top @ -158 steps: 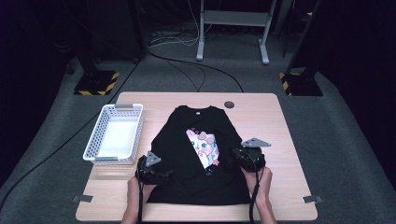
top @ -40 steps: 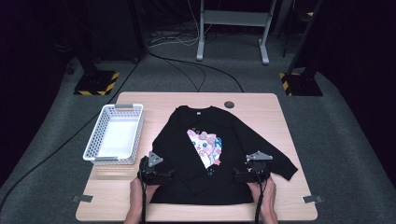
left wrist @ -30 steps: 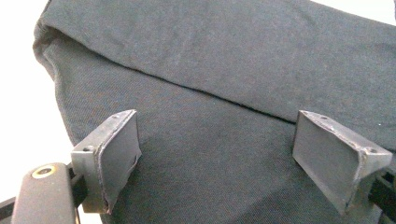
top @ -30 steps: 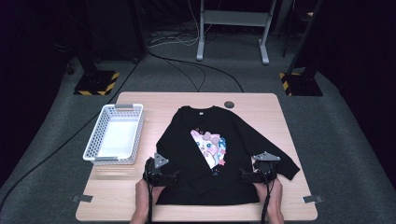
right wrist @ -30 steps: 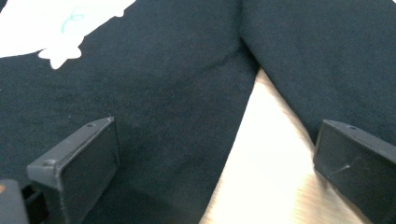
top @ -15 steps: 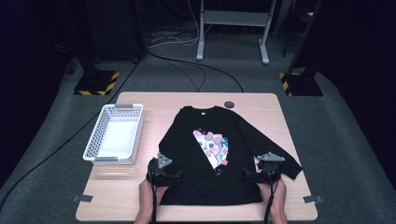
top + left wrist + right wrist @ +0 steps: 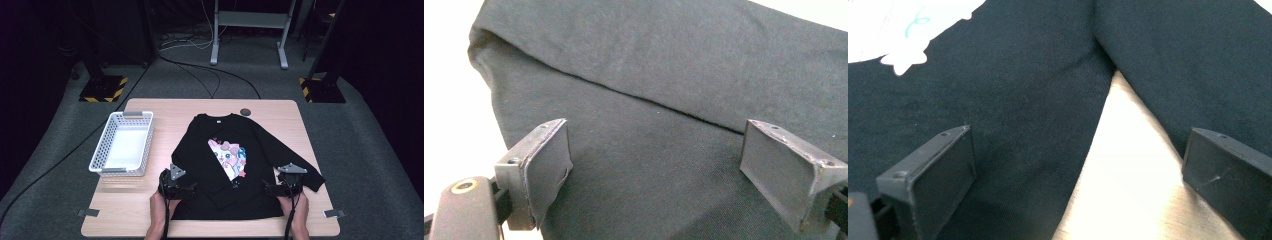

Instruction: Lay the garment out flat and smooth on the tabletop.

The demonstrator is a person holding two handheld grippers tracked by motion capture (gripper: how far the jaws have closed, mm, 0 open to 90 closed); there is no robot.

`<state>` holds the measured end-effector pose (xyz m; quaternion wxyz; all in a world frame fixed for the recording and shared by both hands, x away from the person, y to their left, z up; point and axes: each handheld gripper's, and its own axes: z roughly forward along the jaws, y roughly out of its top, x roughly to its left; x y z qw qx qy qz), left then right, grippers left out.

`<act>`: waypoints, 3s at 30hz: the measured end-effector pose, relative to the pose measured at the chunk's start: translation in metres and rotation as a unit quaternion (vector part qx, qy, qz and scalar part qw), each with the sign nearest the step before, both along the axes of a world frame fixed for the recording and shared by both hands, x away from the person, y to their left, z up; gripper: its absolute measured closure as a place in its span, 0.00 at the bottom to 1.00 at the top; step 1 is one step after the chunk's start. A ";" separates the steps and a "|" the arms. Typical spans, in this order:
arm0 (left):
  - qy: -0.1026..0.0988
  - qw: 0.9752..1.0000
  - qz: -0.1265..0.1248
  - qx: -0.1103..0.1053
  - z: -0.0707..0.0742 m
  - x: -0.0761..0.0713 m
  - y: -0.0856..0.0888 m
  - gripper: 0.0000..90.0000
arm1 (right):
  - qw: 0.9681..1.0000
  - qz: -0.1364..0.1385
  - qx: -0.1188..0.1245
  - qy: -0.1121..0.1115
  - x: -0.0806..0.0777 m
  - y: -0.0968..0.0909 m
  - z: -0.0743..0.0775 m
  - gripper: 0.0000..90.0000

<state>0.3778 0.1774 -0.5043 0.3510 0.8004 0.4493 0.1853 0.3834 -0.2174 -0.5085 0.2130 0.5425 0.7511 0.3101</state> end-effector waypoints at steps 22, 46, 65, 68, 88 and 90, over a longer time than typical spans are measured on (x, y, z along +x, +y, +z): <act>0.012 0.994 -0.108 -0.005 0.024 -0.024 -0.094 0.17 | 1.000 0.001 0.005 -0.003 -0.001 -0.001 0.000 0.01; 0.014 0.991 -0.126 0.033 0.011 -0.026 -0.125 0.74 | 1.000 0.001 0.005 -0.003 -0.001 -0.001 0.000 0.02; -0.011 0.995 -0.099 -0.010 0.029 -0.030 -0.084 0.88 | 1.000 0.001 0.005 -0.004 -0.001 -0.001 0.000 0.02; -0.016 0.996 -0.092 -0.016 0.032 -0.030 -0.077 0.88 | 1.000 0.001 0.006 -0.004 -0.001 -0.001 0.000 0.02; -0.060 0.995 0.026 -0.073 0.050 -0.028 0.015 0.89 | 1.000 -0.001 0.006 -0.004 -0.001 -0.001 0.000 0.02; -0.062 0.995 0.035 -0.075 0.050 -0.029 0.022 0.89 | 1.000 -0.001 0.006 -0.004 -0.001 -0.001 0.000 0.02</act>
